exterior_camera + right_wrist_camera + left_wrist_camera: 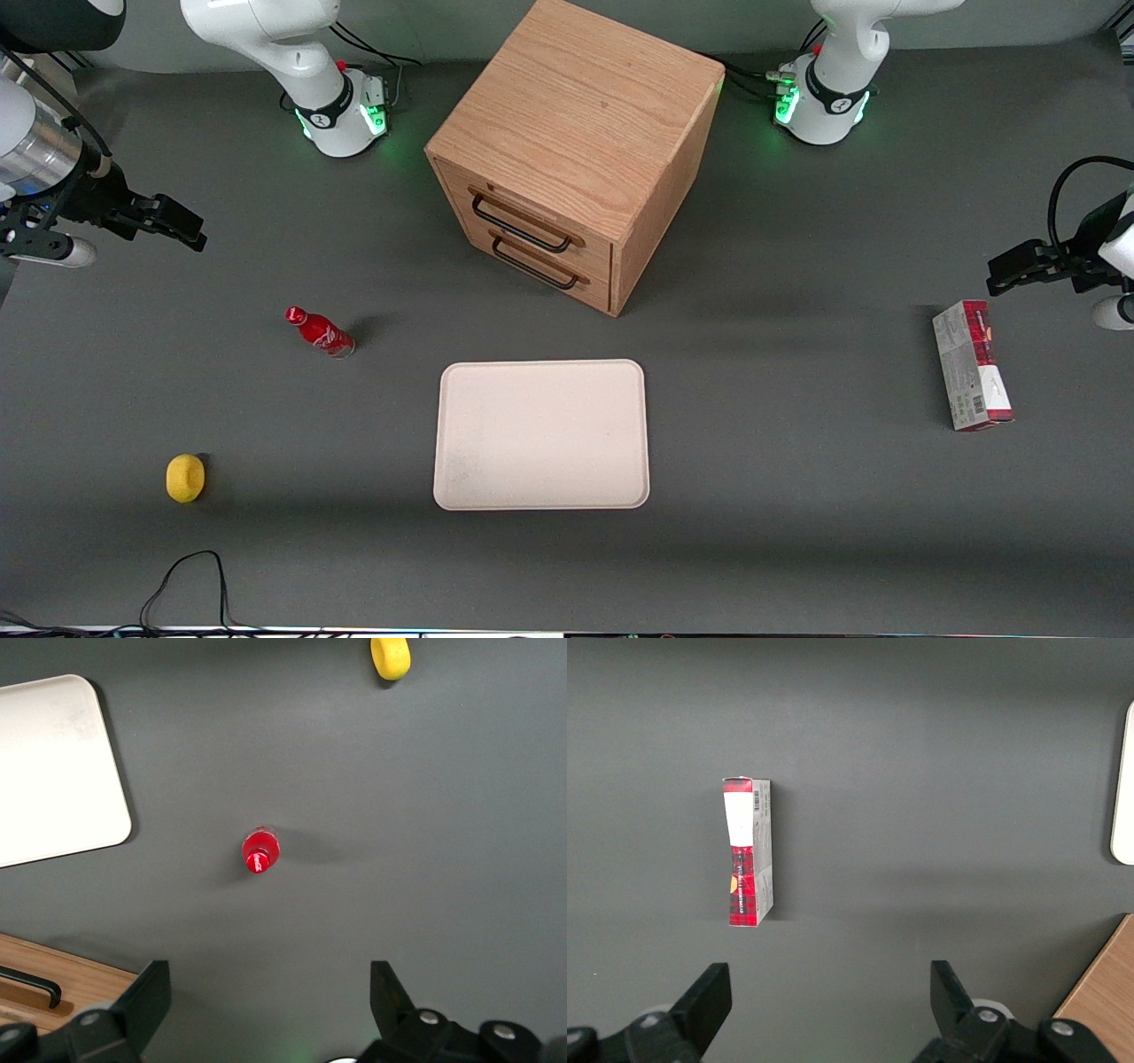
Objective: Open upper drawer
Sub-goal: 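Raise the right gripper and swing it toward the wooden cabinet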
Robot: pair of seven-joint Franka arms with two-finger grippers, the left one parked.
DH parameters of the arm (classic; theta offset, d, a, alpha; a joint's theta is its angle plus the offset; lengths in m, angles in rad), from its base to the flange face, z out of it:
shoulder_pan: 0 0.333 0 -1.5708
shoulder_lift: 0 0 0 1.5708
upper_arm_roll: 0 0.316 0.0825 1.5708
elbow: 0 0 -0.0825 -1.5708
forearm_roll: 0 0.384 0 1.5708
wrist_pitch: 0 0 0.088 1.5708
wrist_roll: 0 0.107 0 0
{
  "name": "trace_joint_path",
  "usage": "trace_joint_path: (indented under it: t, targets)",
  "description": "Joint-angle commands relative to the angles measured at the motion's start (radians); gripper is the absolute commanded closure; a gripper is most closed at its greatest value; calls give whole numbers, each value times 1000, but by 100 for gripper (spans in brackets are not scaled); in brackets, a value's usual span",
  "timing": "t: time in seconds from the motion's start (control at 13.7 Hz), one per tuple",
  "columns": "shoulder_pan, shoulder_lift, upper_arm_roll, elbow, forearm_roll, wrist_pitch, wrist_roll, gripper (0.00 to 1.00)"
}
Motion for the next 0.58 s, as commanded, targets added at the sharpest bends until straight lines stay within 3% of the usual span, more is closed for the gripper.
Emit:
trace_joint_path:
  t: [0.0, 0.29, 0.51]
  targets:
    - [9, -9, -1, -12, 12, 12, -6, 0]
    - [9, 58, 1, 45, 15, 15, -11, 0]
    - [15, 170, 50, 157, 8, 18, -65, 0]
